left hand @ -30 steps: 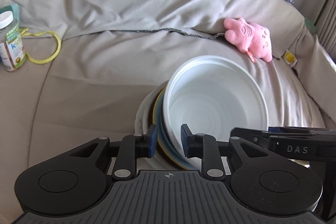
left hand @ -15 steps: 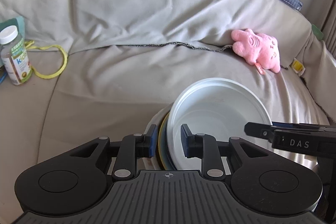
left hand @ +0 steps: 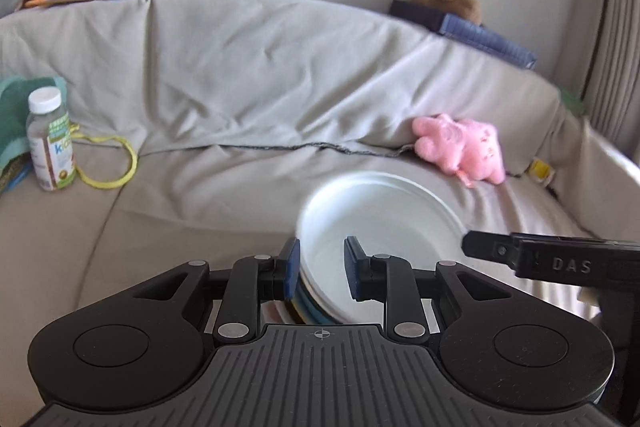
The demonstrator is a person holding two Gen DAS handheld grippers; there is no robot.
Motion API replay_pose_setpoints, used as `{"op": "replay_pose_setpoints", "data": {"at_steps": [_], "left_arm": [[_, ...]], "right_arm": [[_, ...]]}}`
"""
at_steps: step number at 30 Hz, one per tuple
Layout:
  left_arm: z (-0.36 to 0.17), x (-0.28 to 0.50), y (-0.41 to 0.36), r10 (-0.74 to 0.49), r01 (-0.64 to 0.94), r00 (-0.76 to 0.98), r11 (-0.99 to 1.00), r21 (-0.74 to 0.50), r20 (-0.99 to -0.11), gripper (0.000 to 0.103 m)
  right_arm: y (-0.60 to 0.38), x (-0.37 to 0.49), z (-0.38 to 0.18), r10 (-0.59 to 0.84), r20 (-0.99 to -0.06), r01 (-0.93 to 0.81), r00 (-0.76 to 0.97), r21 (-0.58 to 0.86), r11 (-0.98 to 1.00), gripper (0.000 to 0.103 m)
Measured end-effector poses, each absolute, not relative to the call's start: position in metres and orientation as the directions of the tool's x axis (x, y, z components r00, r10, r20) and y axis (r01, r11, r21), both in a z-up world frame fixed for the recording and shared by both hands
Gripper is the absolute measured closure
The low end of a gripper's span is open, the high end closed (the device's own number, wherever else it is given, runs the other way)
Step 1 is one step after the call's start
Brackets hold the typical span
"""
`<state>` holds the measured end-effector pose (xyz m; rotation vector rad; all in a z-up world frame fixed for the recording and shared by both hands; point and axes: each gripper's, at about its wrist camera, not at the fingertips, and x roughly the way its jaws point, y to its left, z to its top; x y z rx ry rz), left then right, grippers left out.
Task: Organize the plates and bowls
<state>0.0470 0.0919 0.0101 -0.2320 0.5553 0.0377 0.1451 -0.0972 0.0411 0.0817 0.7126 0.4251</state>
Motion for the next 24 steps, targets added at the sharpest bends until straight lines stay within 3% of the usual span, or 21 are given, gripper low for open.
{"op": "replay_pose_setpoints", "data": {"at_steps": [6, 9, 13, 24], "left_arm": [[-0.016, -0.043, 0.055, -0.04, -0.087, 0.898, 0.96, -0.266, -0.438, 0.078], [-0.031, -0.072, 0.034, -0.044, -0.063, 0.891, 0.974, -0.219, -0.451, 0.084], [-0.044, -0.095, 0.017, -0.007, -0.095, 0.849, 0.981, -0.167, -0.528, 0.085], [-0.044, -0.106, -0.002, 0.05, -0.099, 0.838, 0.993, -0.061, -0.544, 0.086]], "right_arm": [[-0.109, 0.062, 0.034, 0.378, -0.599, -0.369, 0.706, 0.145, 0.918, 0.023], [-0.121, 0.024, 0.014, 0.393, -0.606, -0.369, 0.691, 0.172, 0.913, 0.022], [-0.125, -0.022, -0.012, 0.338, -0.615, -0.351, 0.712, 0.104, 0.931, 0.022], [-0.126, -0.042, -0.011, 0.333, -0.62, -0.361, 0.71, 0.086, 0.929, 0.02]]}}
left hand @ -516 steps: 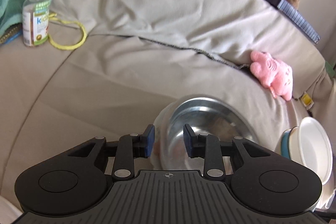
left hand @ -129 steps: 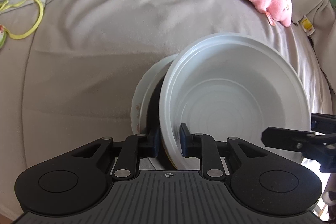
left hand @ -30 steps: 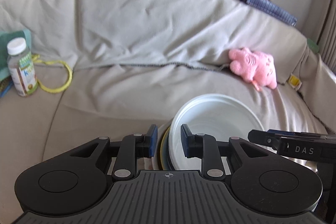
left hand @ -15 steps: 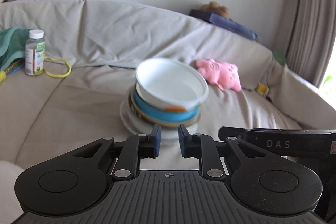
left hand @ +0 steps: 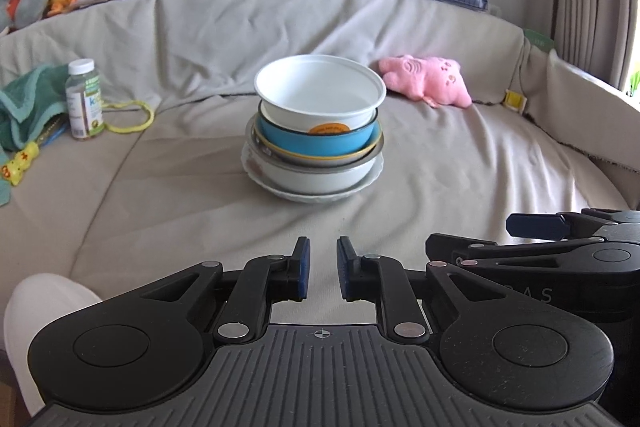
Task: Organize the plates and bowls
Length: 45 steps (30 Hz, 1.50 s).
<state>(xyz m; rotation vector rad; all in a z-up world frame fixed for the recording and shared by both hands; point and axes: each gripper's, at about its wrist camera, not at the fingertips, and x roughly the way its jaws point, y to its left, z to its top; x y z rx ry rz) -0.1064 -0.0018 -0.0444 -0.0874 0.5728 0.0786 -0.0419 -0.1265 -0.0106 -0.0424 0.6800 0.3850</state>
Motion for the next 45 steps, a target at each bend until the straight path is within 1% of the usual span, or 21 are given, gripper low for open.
{"op": "replay_pose_setpoints", "data": {"at_steps": [7, 45], "left_arm": [[-0.0421, -0.1107, -0.0007, 0.059, -0.109, 0.844, 0.992, -0.063, -0.533, 0.086], [-0.0414, -0.1125, -0.0016, 0.061, -0.116, 0.839, 0.991, -0.067, -0.54, 0.086]], "right_arm": [[-0.1275, -0.0476, -0.0013, 0.34, -0.582, -0.359, 0.739, 0.086, 0.929, 0.019], [-0.1262, -0.0506, -0.0008, 0.34, -0.586, -0.356, 0.735, 0.093, 0.93, 0.019]]}}
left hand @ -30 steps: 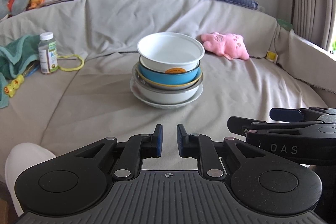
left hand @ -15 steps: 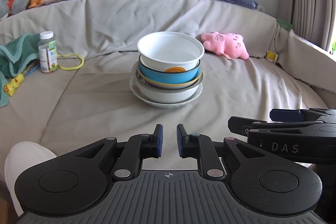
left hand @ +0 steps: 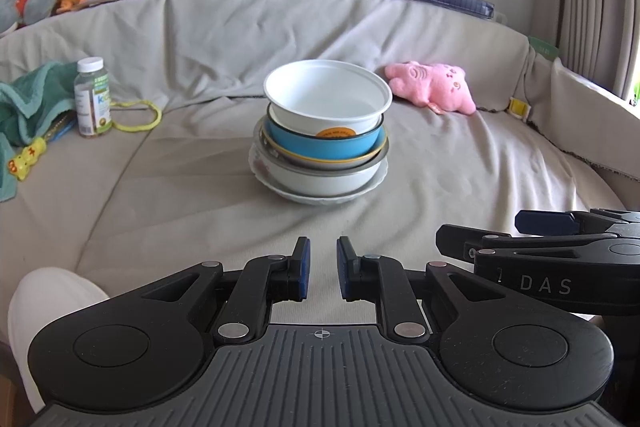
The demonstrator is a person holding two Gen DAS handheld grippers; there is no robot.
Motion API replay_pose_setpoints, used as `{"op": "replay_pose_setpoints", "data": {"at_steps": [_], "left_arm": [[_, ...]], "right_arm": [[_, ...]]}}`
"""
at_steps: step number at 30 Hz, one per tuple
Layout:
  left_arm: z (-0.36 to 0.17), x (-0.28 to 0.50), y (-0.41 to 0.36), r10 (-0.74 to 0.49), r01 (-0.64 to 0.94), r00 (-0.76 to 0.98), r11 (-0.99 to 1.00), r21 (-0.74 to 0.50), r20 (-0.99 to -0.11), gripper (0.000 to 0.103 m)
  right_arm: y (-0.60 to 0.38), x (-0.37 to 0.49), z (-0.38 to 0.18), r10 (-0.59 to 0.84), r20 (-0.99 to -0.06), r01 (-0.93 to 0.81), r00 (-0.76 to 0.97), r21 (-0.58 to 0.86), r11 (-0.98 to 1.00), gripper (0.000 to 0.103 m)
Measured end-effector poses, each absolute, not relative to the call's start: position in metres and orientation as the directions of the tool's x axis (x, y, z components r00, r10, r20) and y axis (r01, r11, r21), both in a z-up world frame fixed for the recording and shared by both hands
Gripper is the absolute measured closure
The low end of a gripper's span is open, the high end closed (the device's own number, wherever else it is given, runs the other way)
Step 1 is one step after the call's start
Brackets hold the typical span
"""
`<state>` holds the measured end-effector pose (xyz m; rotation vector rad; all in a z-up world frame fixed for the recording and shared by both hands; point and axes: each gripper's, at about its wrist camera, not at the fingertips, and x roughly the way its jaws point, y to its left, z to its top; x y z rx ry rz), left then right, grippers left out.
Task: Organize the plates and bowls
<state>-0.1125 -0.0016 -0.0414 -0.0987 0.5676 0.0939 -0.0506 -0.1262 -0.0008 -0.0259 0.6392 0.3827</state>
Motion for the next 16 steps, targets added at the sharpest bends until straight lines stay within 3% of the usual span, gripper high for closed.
{"op": "replay_pose_setpoints", "data": {"at_steps": [16], "left_arm": [[-0.0431, -0.1092, 0.0005, 0.06, -0.128, 0.833, 0.988, -0.087, -0.55, 0.086]], "right_arm": [[-0.1279, -0.0495, -0.0021, 0.347, -0.584, -0.353, 0.734, 0.108, 0.929, 0.019]]}}
